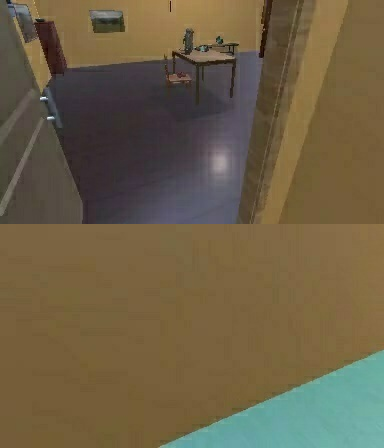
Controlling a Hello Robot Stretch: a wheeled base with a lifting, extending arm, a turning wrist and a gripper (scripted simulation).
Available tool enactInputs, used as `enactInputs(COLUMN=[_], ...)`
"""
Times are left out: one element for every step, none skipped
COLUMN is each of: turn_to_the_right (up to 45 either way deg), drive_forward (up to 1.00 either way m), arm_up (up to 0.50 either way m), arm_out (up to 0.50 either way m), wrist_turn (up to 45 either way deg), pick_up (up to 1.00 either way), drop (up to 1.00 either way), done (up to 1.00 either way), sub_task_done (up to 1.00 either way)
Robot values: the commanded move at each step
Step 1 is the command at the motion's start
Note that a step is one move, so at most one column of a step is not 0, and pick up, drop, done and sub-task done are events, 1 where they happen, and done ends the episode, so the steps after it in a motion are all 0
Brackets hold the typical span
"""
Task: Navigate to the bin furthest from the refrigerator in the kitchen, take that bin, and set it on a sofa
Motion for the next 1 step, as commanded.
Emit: enactInputs(turn_to_the_right=[0.0], drive_forward=[0.45], arm_up=[0.0], arm_out=[0.0], wrist_turn=[0.0], pick_up=[0.0], drop=[0.0], done=[0.0], sub_task_done=[0.0])
